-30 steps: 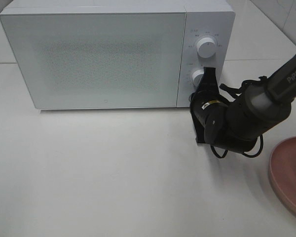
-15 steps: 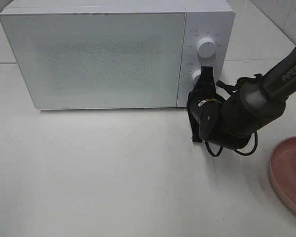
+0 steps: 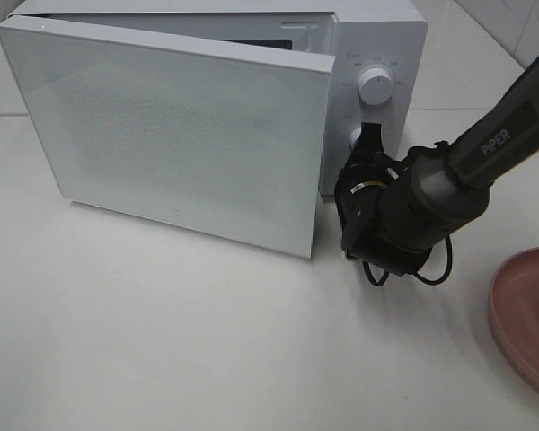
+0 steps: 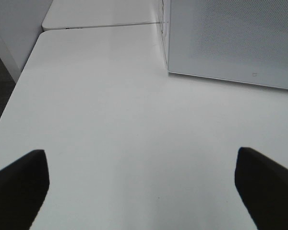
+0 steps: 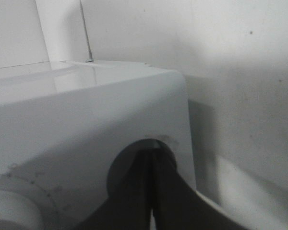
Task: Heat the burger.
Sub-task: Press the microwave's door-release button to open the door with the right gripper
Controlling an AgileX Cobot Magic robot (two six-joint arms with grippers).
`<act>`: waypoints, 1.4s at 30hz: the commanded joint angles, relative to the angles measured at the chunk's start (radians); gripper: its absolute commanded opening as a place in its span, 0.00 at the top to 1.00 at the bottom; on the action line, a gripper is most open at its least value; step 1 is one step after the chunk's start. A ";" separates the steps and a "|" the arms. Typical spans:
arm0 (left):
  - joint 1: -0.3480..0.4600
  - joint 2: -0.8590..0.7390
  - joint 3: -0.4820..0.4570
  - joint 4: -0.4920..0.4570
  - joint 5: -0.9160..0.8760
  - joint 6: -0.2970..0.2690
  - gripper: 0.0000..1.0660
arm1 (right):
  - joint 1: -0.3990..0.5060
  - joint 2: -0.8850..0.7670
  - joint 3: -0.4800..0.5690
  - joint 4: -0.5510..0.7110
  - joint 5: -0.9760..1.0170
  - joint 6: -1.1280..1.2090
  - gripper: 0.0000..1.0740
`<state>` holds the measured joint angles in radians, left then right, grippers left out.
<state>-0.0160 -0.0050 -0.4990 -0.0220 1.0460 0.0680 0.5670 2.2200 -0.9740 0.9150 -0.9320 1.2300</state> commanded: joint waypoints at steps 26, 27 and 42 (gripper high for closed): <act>-0.005 -0.026 0.003 -0.001 -0.009 -0.005 0.08 | -0.036 -0.074 -0.050 -0.127 -0.051 -0.091 1.00; -0.005 -0.026 0.003 -0.001 -0.009 -0.005 0.08 | -0.036 -0.080 -0.040 -0.127 -0.050 -0.095 1.00; -0.005 -0.026 0.003 0.000 -0.009 -0.005 0.08 | -0.036 -0.173 0.089 -0.212 0.119 -0.120 1.00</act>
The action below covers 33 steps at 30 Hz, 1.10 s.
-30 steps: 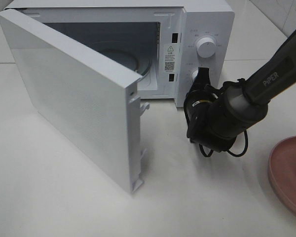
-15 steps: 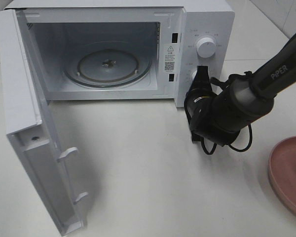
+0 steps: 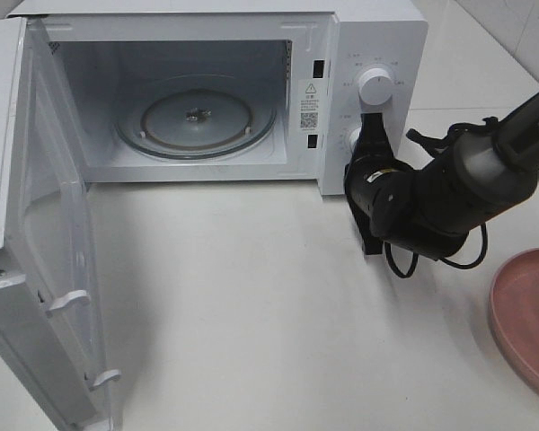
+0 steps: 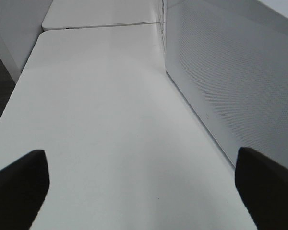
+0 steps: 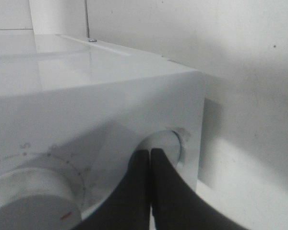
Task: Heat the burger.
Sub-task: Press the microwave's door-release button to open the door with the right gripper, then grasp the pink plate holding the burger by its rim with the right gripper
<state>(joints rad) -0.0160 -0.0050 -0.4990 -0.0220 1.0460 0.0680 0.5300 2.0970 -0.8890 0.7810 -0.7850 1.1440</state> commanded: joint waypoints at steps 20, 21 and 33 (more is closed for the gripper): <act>-0.005 -0.026 0.003 0.001 -0.009 -0.005 0.08 | 0.001 -0.237 0.128 -0.127 0.216 -0.377 1.00; -0.005 -0.026 0.003 0.001 -0.009 -0.005 0.08 | 0.001 -0.237 0.128 -0.127 0.216 -0.377 1.00; -0.005 -0.026 0.003 0.001 -0.009 -0.005 0.08 | -0.002 -0.340 0.128 -0.127 0.528 -0.919 0.98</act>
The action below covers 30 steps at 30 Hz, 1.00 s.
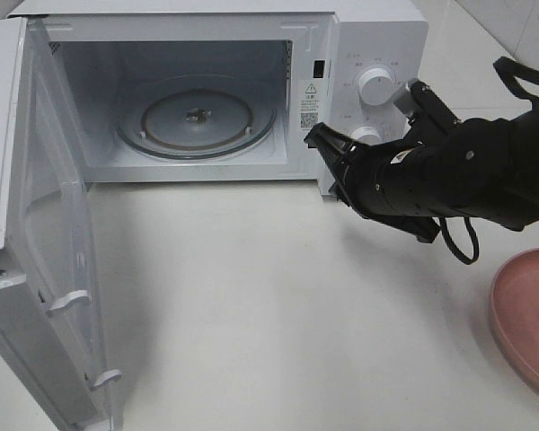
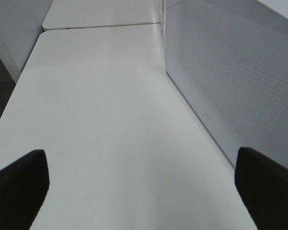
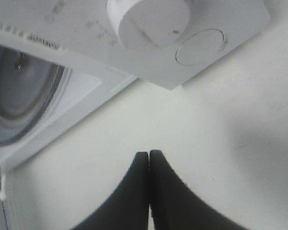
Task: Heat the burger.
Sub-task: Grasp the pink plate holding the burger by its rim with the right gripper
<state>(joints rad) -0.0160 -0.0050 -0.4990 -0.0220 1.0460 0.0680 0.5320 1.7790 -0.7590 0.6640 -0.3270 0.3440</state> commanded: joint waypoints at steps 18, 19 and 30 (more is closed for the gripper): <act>-0.005 -0.026 0.003 0.001 -0.009 -0.005 0.08 | -0.004 -0.128 -0.003 -0.099 0.499 -0.473 0.95; -0.005 -0.026 0.003 0.001 -0.009 -0.005 0.08 | -0.004 -0.152 -0.003 -0.151 0.557 -0.478 0.95; -0.005 -0.026 0.003 0.001 -0.009 -0.005 0.08 | -0.004 -0.273 -0.003 -0.404 0.846 -0.475 0.92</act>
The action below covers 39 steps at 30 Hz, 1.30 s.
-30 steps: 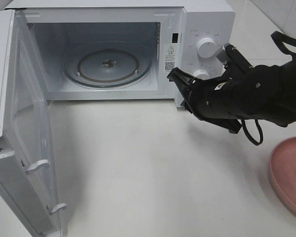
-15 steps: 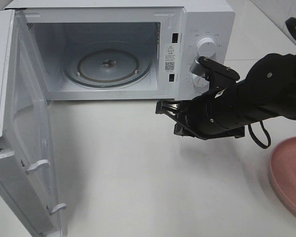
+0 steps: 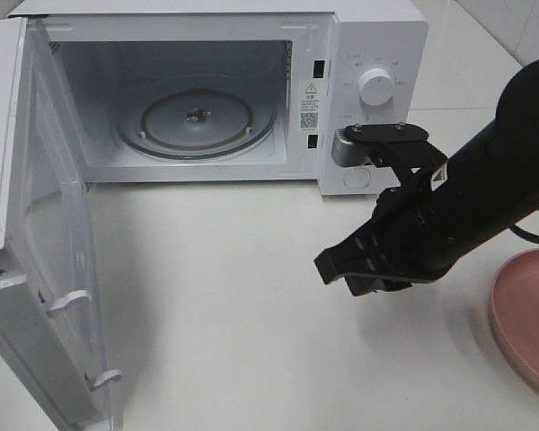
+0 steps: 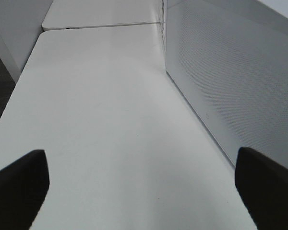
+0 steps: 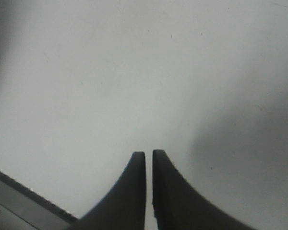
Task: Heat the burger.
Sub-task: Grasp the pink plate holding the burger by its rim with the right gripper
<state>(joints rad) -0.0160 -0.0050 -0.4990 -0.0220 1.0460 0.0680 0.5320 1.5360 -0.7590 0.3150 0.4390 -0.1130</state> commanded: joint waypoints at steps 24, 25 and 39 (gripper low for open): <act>-0.005 -0.026 0.003 0.001 -0.009 -0.005 0.08 | -0.059 -0.196 -0.003 -0.308 0.386 0.182 0.57; -0.005 -0.026 0.003 0.001 -0.009 -0.005 0.08 | -0.066 -0.204 -0.003 -0.315 0.386 0.182 0.54; -0.005 -0.026 0.003 0.001 -0.009 -0.005 0.08 | -0.188 -0.220 -0.003 -0.428 0.427 0.181 0.18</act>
<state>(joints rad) -0.0160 -0.0050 -0.4990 -0.0220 1.0460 0.0680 0.3510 1.3190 -0.7590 -0.1010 0.8560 0.0580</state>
